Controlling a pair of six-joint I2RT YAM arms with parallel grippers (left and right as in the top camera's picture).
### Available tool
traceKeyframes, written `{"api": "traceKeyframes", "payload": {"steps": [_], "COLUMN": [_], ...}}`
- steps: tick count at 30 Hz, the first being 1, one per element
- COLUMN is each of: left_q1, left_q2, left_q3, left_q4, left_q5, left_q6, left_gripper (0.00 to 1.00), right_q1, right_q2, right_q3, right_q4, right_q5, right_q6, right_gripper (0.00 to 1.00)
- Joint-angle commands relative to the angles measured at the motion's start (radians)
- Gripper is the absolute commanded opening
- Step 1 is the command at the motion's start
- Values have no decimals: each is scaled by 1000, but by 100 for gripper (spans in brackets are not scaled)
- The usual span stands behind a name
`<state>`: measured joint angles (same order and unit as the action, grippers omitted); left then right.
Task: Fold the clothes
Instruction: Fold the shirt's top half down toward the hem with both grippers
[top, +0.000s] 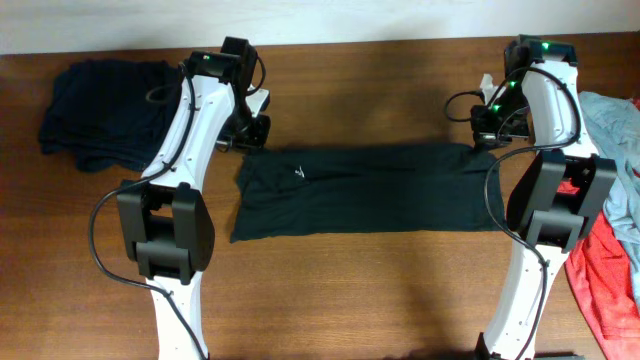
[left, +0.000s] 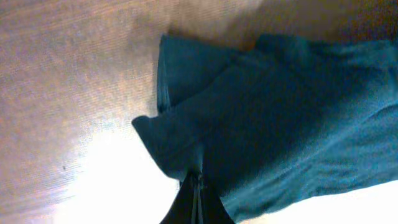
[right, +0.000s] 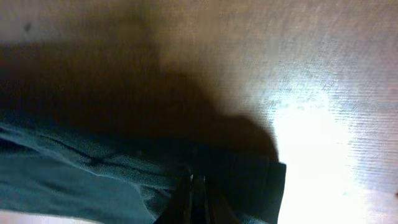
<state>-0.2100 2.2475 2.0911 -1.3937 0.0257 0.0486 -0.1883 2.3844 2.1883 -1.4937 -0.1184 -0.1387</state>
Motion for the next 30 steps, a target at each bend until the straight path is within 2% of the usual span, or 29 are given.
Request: {"api": "traceKeyframes", "payload": {"steps": [1, 18, 30], "left_q1": [8, -18, -23], "left_q2": [-38, -38, -38], "left_q3": [22, 11, -138], "left_q4": [-27, -134, -135], "left_q5": [1, 15, 15], "left_q6": [-45, -90, -90], "left_gripper": [1, 1, 1], "right_q1": [-10, -11, -10], "right_q2": [-22, -22, -22], "right_q3": [23, 22, 19], "right_q4": [-41, -169, -201], "right_q5": [-6, 7, 66], "right_q6": [-11, -11, 1], "right_gripper": [4, 4, 4]}}
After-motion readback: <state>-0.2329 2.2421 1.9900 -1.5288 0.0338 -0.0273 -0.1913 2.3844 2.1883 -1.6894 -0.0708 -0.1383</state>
